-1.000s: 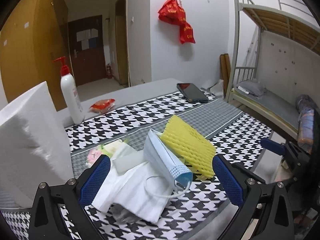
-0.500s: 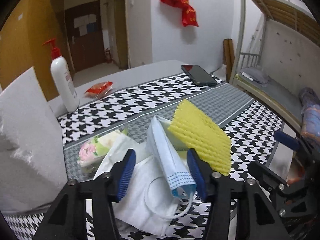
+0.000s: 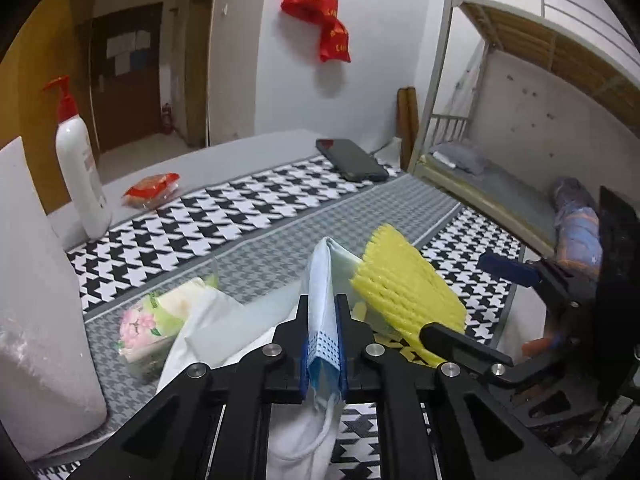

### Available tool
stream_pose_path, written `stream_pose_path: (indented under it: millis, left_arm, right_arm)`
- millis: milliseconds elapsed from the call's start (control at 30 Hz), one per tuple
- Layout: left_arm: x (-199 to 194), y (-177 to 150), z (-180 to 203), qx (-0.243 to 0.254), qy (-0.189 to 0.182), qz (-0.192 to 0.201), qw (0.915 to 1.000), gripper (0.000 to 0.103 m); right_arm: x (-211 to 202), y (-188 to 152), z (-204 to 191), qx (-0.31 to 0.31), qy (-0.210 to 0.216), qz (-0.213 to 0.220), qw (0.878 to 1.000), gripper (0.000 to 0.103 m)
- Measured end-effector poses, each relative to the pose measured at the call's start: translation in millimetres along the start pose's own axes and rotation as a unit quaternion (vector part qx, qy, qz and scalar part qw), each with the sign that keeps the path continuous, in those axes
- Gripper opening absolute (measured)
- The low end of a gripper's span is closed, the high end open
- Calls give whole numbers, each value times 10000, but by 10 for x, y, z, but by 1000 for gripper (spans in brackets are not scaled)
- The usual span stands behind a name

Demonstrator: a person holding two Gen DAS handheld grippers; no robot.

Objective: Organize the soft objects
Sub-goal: 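Grasp the blue face mask with the left tool while the right tool grasps the yellow foam net, then lift the mask with the left tool while the right tool lifts the yellow net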

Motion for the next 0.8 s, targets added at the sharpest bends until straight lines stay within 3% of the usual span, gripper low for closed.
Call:
stream_pose_path:
  millis: [233,500,567,633,800]
  left_arm:
    - [-21,21,-113,-218,-105,95,9997,11]
    - [-62,20,-163,-266,-87,212,9994,11]
    - [-47,16,-186,-307,-84,199,9993,11]
    - [-34,20,-217,-361,-76,197,9991,11]
    - [-37,21,-258,-451,-97,205,9987,11]
  right_arm:
    - [103,15,-43,-123,127,-95,9998,102]
    - [174,-43,-184,-534,251,-360,9976,85]
    - [172,-55,-219,-654,234,-376,9969,78]
    - [179,-81,-246,-727,237,-454,9960,60]
    - [92,-131,-232,-747,187,-451,9960,35]
Point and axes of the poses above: each gripper's, at about its wrist camera, not at the fingertips, and x roughly the way its jaws point, z to its right, y to its top, the point moved 6 cm from there along x, roughly the way its jaws point, and after that the axes turned 7 degrees about -x, right-handed, at the moved point
